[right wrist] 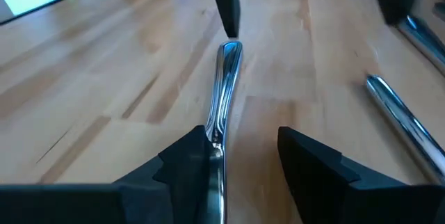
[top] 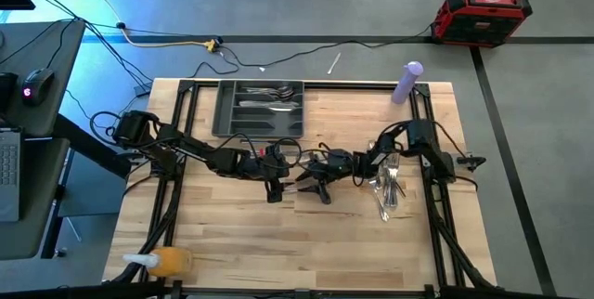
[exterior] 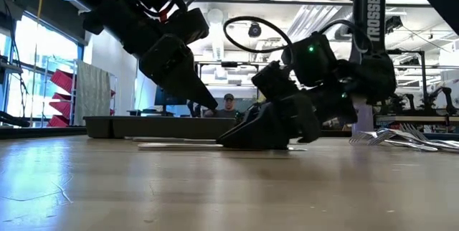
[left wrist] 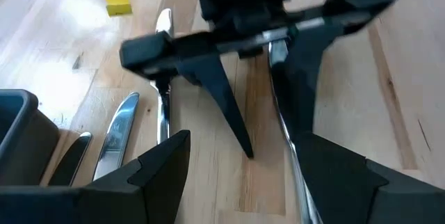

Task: Sort silverware
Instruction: Put the silver knife into the organizing bin

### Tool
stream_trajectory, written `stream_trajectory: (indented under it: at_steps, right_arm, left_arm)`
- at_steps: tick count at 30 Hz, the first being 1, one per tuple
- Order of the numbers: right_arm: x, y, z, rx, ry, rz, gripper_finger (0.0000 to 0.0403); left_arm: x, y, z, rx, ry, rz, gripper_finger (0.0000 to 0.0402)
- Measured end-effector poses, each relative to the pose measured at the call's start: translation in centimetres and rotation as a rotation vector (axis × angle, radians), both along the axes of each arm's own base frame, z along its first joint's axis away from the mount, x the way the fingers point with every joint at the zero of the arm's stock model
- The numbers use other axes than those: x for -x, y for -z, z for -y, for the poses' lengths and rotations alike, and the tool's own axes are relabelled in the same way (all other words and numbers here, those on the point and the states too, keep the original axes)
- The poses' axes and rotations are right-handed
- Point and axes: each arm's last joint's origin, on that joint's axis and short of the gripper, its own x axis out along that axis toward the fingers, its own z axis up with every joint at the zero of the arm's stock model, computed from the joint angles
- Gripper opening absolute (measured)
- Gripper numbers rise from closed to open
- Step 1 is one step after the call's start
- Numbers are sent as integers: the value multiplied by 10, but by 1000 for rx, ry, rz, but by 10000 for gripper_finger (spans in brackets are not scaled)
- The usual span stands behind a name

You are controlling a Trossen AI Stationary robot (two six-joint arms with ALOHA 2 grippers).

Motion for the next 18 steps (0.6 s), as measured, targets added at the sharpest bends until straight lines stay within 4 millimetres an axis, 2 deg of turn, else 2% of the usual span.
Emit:
stream_trajectory:
  at_steps: [4, 12, 18]
  right_arm:
    - [-2, 1, -1, 2, 9, 4, 172]
    - [6, -23, 2, -34, 27, -4, 172]
    - [4, -30, -5, -45, 29, 14, 172]
  left_arm:
    - [0, 0, 0, 1, -1, 0, 241]
    - [0, 0, 1, 8, -4, 1, 241]
    - [0, 0, 0, 13, -9, 1, 241]
